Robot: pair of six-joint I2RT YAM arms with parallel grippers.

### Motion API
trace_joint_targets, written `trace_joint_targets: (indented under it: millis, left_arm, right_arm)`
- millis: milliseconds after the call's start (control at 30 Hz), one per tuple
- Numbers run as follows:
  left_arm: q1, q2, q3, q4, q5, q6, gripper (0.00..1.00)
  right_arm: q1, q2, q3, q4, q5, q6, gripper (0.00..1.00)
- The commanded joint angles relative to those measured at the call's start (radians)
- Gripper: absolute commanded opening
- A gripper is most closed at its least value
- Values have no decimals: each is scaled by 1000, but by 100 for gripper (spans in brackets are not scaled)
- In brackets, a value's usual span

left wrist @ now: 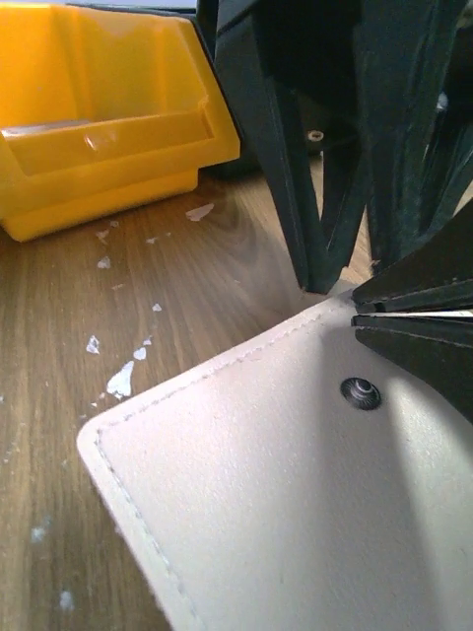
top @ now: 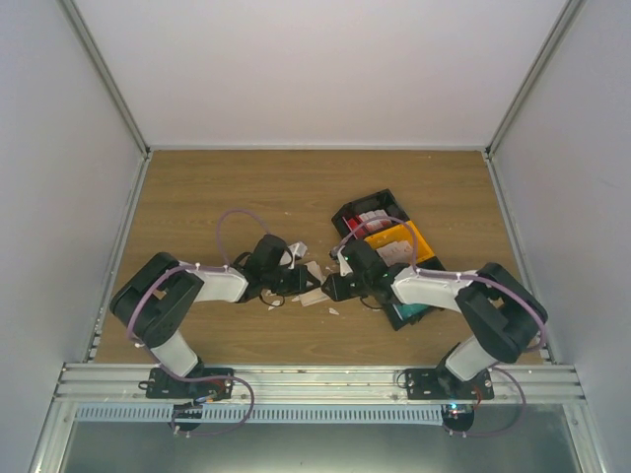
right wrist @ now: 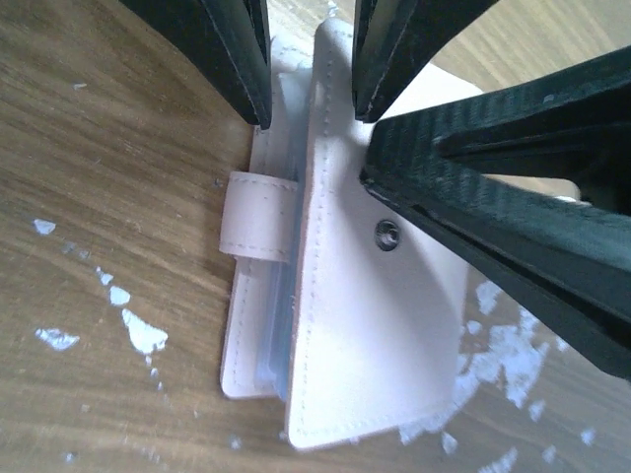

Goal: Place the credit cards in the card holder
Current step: Close the card holder at the center of the board.

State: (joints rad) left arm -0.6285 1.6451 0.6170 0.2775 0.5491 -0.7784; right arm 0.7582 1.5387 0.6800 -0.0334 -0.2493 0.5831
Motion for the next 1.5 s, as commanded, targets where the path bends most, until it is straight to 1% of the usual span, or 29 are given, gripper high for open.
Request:
trace_joint_targets:
  millis: [0,67,133,233,400,500,567,700,833,1000,1067,1200,1300,1400,1467]
  left_arm:
    - [-5,-1,-4,20,-24,-8,7]
    - [-5,-28,-9,6,-27,-12,7]
    - [-4,-73,-18,-12,-47,-24,10]
    - [-4,-153,-24,-81,-124,-42,23]
    - [-1,-273,-56,-246,-303,-96,43]
    - [10,-305,-80,-270,-320,-106,56]
    - [19,-298,-94,-260,-286,-107,60]
    - [24,-239,-112,-210,-222,-119,61]
    - [26,-175,-120,-143,-172,-126,58]
    - [30,-94,-138,-28,-135,-134,50]
    - [32,-60,-150,26,-117,-133,45]
    - [33,-6,-183,147,-72,-128,36]
    - [35,28,-203,224,-36,-114,32]
    - [35,49,-201,258,-4,-98,32]
    - [37,52,-201,272,9,-96,35]
  right_arm:
    - [4,67,30,9,-7,-22,24]
    - [5,91,38,-24,16,-15,22]
    - [8,107,43,-41,33,-14,20]
    - [9,122,47,-67,52,-10,19]
    - [8,144,46,-86,74,1,17]
    - [7,155,40,-85,77,6,17]
    - [7,162,39,-81,74,7,17]
    - [6,172,37,-68,64,15,17]
    - [4,176,28,-47,41,22,16]
    - [-2,186,14,-16,5,23,13]
    - [-6,195,8,9,-23,15,12]
    - [-20,217,0,30,-77,1,11]
    - [-28,224,-1,65,-113,-13,11]
    - [-41,224,-2,71,-130,-22,11]
    - [-53,223,-7,76,-140,-22,11]
